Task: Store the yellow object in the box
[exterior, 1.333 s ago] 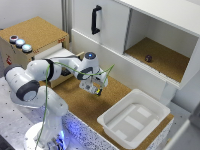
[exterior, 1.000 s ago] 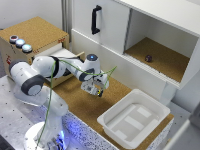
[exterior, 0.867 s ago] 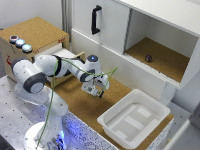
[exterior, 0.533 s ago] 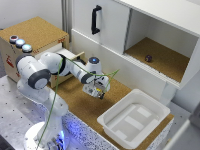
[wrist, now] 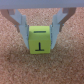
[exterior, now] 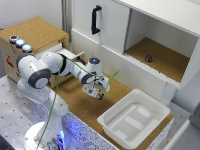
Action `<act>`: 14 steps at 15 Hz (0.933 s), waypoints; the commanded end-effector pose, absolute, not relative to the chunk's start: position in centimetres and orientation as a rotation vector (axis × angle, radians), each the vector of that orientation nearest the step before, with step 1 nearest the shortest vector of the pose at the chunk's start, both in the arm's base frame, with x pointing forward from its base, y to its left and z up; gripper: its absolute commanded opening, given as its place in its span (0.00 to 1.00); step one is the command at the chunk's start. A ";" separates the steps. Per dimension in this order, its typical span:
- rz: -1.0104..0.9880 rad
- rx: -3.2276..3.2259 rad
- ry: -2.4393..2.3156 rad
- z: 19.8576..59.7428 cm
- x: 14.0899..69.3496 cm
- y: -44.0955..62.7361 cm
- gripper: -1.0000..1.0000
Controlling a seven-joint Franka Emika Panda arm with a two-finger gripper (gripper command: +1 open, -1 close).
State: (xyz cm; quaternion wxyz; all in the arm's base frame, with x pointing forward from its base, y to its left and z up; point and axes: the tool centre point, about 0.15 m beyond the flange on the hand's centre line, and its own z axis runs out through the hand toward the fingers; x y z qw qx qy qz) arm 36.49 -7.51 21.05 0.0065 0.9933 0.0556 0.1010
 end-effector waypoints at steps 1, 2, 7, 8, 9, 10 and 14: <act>0.386 2.991 0.100 25.1 34.9 -8.1 0.00; 0.426 2.979 0.099 26.8 34.7 -8.2 0.00; 0.630 2.905 0.057 35.7 33.8 -11.2 0.00; 0.659 2.883 0.050 36.8 33.6 -12.1 0.00; 0.683 2.886 0.041 37.6 33.6 -13.1 0.00; 0.693 2.875 0.013 38.3 33.7 -14.6 0.00; 0.709 2.846 -0.090 39.4 33.8 -21.7 0.00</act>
